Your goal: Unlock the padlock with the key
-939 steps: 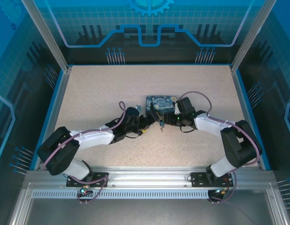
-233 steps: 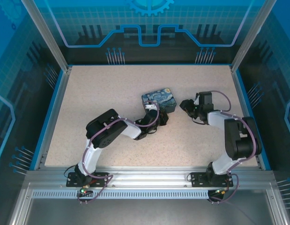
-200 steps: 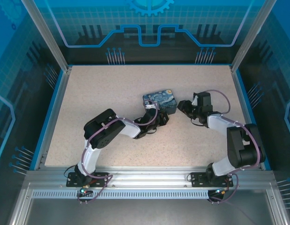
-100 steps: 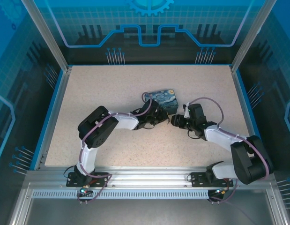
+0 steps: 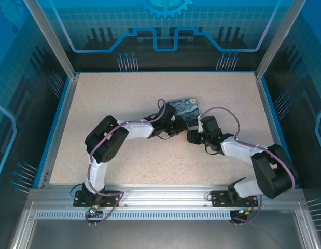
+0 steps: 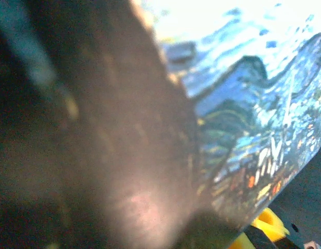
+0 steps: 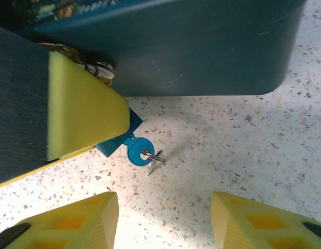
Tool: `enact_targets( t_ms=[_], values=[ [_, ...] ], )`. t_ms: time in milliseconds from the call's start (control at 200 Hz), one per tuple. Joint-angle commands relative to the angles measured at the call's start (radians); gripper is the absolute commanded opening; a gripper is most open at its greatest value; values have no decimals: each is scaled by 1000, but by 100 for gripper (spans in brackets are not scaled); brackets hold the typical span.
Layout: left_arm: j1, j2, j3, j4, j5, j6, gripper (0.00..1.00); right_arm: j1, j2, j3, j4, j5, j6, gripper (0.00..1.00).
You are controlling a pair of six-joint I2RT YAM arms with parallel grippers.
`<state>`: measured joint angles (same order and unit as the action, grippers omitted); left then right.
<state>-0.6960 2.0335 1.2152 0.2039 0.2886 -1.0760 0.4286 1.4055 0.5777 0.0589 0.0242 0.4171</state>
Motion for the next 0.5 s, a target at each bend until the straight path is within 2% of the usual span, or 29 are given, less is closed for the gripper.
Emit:
enact_targets(
  t_ms=[0, 350, 495],
  values=[
    [4, 2, 16, -72, 130, -74, 0, 22, 23, 33, -10, 54, -40, 51],
    [5, 12, 20, -60, 168, -95, 0, 44, 98, 107, -6, 131, -60, 44],
    [4, 7, 13, -68, 166, -90, 0, 44, 105, 132, -16, 134, -68, 34]
  ],
)
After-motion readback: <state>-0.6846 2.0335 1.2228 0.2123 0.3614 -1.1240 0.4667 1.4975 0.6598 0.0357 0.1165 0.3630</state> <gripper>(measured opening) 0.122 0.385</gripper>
